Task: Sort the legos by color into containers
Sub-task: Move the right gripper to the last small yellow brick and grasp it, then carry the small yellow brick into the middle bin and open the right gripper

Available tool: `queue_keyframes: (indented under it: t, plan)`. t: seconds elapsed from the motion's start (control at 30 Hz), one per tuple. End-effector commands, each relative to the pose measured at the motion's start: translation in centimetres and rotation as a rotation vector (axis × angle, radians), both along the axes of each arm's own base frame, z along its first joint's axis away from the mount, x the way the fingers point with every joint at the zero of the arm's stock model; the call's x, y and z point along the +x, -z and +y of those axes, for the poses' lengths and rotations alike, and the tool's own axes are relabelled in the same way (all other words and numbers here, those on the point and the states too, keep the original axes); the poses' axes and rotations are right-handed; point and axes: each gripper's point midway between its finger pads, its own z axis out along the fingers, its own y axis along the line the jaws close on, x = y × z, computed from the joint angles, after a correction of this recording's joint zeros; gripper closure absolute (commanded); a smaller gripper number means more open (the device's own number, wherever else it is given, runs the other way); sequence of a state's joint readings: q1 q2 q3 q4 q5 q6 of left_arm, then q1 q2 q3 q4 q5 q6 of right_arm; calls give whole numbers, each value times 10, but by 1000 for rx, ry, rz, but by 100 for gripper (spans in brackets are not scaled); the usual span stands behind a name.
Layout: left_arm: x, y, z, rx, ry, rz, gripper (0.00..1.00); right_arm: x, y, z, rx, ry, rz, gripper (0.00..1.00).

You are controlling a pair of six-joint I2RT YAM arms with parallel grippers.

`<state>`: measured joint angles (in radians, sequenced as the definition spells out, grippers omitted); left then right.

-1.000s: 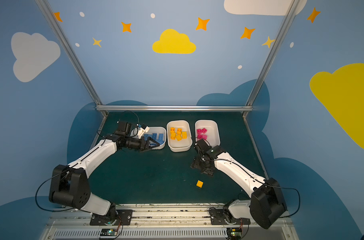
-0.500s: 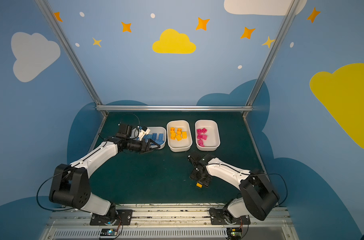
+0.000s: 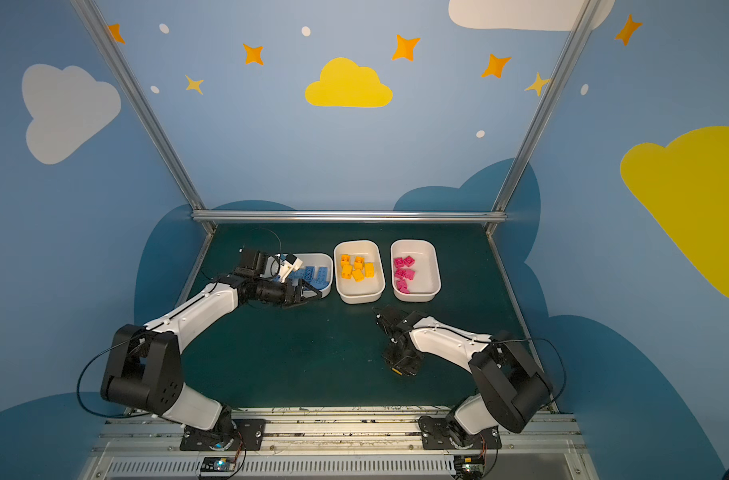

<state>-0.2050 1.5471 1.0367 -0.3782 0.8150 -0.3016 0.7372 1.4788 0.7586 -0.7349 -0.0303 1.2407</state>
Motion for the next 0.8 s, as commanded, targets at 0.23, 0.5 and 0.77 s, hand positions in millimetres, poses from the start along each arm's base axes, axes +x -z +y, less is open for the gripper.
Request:
queue_keyframes:
  t: [0.23,0.5,0.77]
  plan:
    - [-3,-5,0,7,27,-24,1,50,-61,9,4,-186,-177,76]
    - [3,-20,1,8,25,-42,1,156,-127,67,117,-420,-391,76]
    - [9,-33,7,9,2,-61,1,238,-128,110,125,-512,-443,75]
